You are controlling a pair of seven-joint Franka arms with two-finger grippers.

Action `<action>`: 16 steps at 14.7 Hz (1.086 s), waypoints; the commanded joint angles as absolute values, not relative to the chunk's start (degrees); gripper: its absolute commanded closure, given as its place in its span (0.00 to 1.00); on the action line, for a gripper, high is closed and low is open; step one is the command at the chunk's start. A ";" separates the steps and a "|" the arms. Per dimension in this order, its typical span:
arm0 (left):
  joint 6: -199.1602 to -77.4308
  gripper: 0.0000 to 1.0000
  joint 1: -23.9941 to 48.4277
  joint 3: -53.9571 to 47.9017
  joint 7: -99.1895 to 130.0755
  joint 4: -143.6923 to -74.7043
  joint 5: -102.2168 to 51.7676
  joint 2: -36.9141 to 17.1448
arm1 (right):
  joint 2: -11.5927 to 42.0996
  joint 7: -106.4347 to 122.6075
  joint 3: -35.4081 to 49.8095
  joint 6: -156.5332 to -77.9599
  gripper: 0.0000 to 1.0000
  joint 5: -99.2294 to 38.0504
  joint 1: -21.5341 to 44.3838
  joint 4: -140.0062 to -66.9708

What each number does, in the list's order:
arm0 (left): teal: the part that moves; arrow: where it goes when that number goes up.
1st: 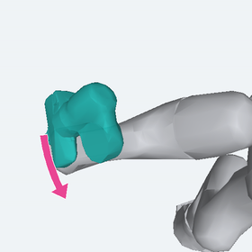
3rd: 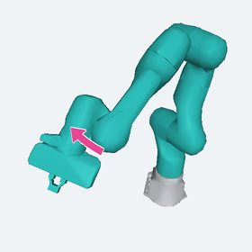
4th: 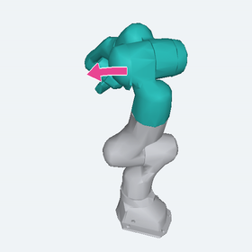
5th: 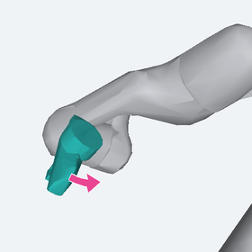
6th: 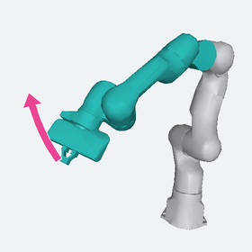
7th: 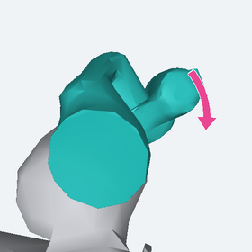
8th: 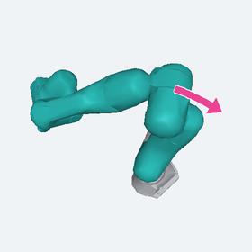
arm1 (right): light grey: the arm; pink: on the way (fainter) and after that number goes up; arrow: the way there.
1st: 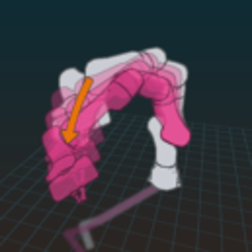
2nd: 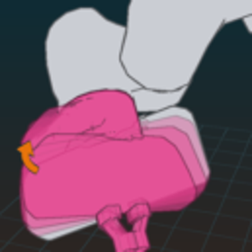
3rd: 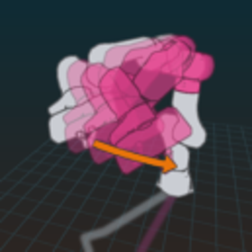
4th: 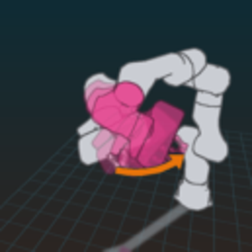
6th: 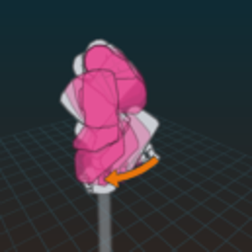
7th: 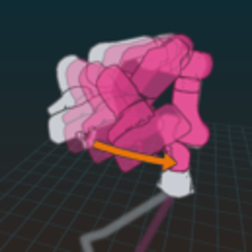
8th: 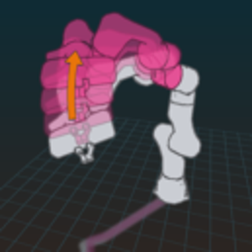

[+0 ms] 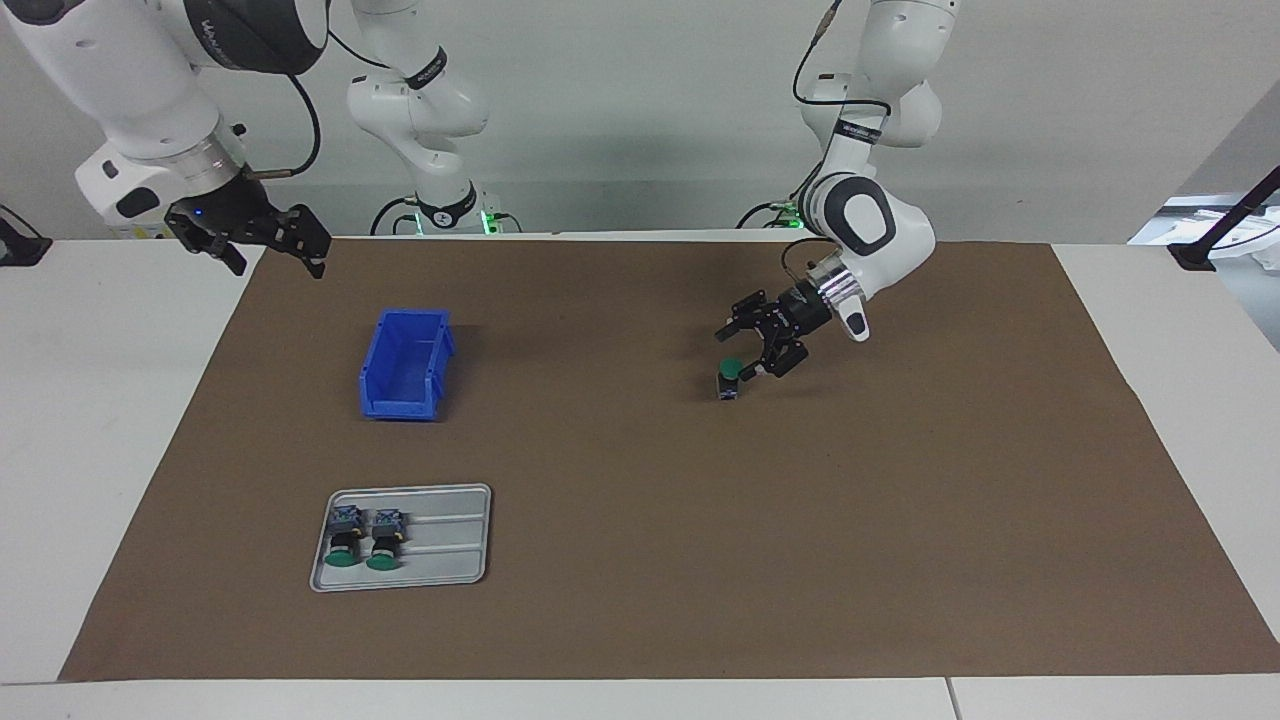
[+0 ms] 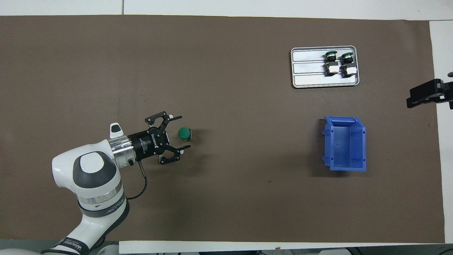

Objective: Place and press button with both arms
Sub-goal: 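Open the left gripper and draw it back from the button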

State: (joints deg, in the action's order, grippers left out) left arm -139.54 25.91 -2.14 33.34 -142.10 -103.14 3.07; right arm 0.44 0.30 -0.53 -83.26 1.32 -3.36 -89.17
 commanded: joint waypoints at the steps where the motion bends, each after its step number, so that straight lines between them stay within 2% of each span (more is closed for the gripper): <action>1: -140.80 0.00 26.81 -1.76 37.25 -143.09 -100.03 6.06 | -0.97 1.41 -0.26 -83.23 0.01 1.14 -3.78 -90.70; 11: -138.70 0.00 25.93 -1.49 44.20 -141.94 -78.60 9.75 | -0.97 1.41 -0.26 -83.32 0.01 1.14 -3.78 -90.70; 16: -131.76 0.00 23.91 -1.58 52.63 -135.98 -56.82 8.97 | -0.97 1.41 -0.26 -83.32 0.01 1.14 -3.78 -90.70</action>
State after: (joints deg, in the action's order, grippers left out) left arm -135.15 24.81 -1.67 48.61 -138.63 -64.20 9.01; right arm 0.44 0.30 -0.53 -83.26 1.32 -3.36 -89.18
